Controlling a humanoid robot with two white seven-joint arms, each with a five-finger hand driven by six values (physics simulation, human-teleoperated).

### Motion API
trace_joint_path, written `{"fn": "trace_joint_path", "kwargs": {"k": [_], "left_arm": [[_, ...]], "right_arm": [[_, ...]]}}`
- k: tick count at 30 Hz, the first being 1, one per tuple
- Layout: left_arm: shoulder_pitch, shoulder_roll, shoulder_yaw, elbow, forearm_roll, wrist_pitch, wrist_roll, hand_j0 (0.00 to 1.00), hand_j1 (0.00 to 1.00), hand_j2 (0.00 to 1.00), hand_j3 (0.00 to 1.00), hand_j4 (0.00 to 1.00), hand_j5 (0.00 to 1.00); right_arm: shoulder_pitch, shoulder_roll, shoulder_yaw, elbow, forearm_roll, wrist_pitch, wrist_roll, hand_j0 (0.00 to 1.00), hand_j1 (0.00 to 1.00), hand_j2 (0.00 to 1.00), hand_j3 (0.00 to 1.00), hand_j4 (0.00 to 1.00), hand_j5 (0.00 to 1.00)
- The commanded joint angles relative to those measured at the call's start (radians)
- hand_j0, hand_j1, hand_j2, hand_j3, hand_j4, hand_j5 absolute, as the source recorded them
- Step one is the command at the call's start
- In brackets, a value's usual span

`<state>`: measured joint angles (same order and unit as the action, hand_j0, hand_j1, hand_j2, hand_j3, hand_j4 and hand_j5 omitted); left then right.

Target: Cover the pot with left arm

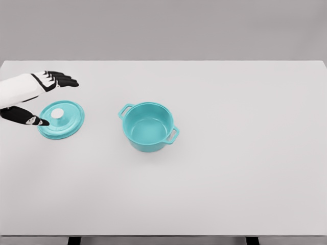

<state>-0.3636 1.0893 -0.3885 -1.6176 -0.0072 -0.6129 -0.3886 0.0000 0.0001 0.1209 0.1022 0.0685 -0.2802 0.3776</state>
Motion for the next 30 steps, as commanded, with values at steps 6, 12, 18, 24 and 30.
{"fn": "trace_joint_path", "kwargs": {"k": [6, 12, 18, 24, 30], "left_arm": [[-0.121, -0.02, -0.162, 0.097, -0.079, 0.002, 0.001, 1.0, 1.0, 1.0, 1.0, 1.0, 1.0], [-0.166, -0.023, -0.228, 0.193, -0.076, 0.002, -0.003, 1.0, 1.0, 1.0, 1.0, 1.0, 1.0], [-0.189, -0.045, -0.228, 0.193, -0.077, 0.002, -0.15, 1.0, 1.0, 1.0, 1.0, 1.0, 1.0], [-0.238, -0.068, -0.228, 0.245, -0.069, 0.002, -0.222, 1.0, 1.0, 1.0, 1.0, 1.0, 1.0], [-0.279, -0.155, -0.23, 0.34, -0.085, 0.002, -0.22, 1.0, 1.0, 1.0, 1.0, 1.0, 1.0]], "right_arm": [[0.009, 0.0, -0.001, 0.01, 0.0, 0.0, 0.001, 1.0, 1.0, 1.0, 1.0, 1.0, 1.0], [0.009, 0.0, -0.004, 0.01, 0.0, 0.0, 0.001, 1.0, 1.0, 1.0, 1.0, 1.0, 1.0], [0.009, 0.0, -0.004, 0.01, 0.0, 0.0, 0.001, 1.0, 1.0, 1.0, 1.0, 1.0, 1.0], [0.009, 0.0, -0.004, 0.01, 0.0, 0.0, 0.001, 1.0, 1.0, 1.0, 1.0, 1.0, 1.0], [0.009, 0.0, -0.004, 0.01, 0.0, 0.0, 0.001, 1.0, 1.0, 1.0, 1.0, 1.0, 1.0]]}}
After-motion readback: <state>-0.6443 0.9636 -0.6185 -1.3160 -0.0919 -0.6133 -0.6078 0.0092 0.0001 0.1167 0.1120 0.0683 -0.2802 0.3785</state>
